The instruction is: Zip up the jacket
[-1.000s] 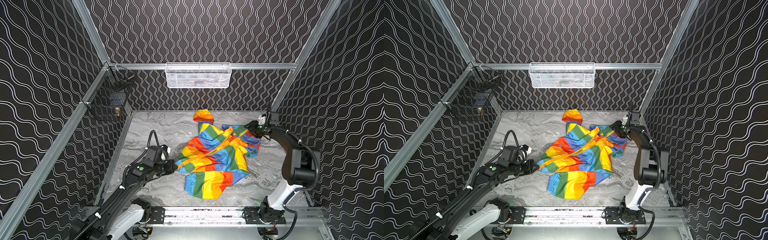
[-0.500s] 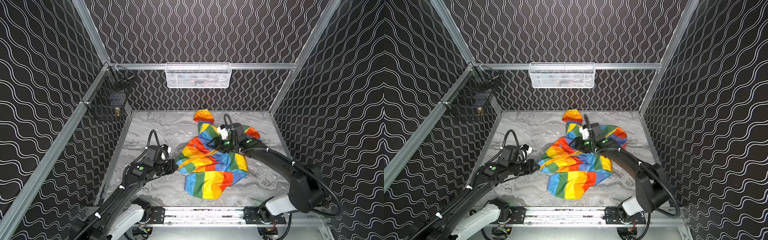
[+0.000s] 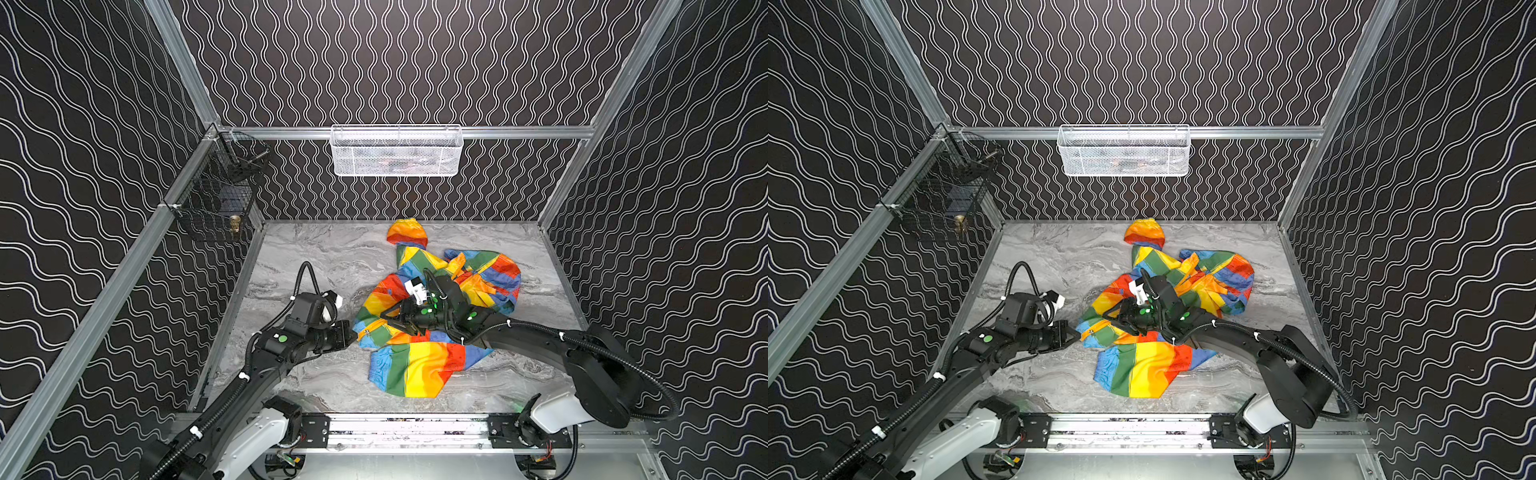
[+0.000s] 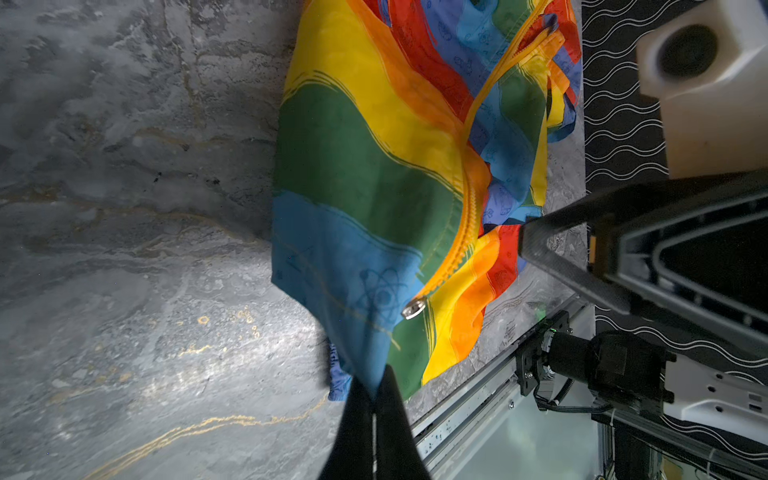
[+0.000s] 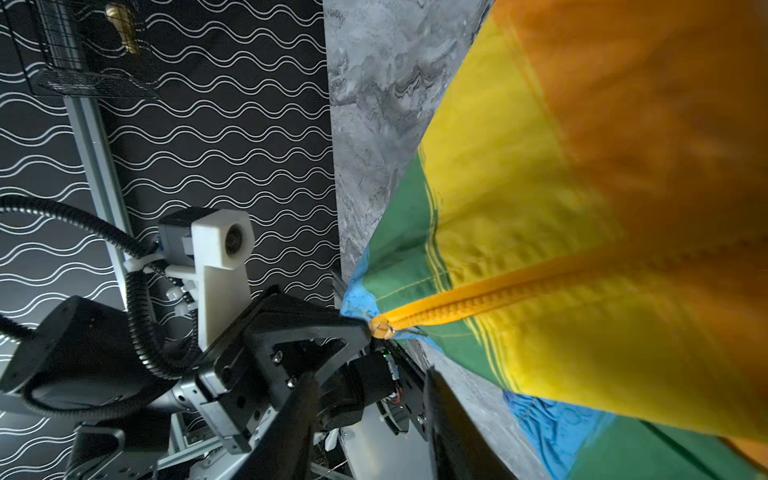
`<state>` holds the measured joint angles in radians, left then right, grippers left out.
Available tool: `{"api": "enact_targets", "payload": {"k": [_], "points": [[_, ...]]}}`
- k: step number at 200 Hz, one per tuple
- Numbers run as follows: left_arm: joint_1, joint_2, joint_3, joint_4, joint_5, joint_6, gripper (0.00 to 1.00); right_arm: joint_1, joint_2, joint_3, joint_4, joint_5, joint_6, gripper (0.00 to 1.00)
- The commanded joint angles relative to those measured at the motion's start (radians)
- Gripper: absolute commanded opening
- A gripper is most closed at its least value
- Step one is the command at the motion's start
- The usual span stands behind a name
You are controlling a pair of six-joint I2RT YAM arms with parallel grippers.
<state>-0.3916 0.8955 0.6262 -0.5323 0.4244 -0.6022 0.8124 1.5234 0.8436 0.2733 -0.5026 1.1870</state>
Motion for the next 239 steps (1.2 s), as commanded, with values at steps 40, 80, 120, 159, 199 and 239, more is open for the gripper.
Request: {"api": "enact_targets", "payload": {"k": [40,80,120,159,199,239], "points": [[0.002,-0.013,-0.005,0.016,0.02,-0.005,0.0,0.026,0.075,0.002,0.17,0.018,0.106,0.41],[0.002,-0.009,-0.002,0.024,0.023,-0.007,0.0,0.036,0.09,-0.02,0.201,0.019,0.133,0.43],[0.002,-0.009,0.004,0.017,0.016,-0.005,0.0,0.04,0.083,-0.041,0.214,0.022,0.149,0.46],[0.002,-0.012,0.005,0.014,0.017,-0.008,0.0,0.042,0.086,-0.054,0.245,0.022,0.166,0.47],[0.003,-0.015,0.003,0.012,0.023,-0.01,0.0,0.041,0.133,-0.027,0.275,0.024,0.175,0.42],[0.002,-0.022,0.0,0.015,0.031,-0.007,0.0,0.041,0.173,0.0,0.307,0.031,0.192,0.3]]}}
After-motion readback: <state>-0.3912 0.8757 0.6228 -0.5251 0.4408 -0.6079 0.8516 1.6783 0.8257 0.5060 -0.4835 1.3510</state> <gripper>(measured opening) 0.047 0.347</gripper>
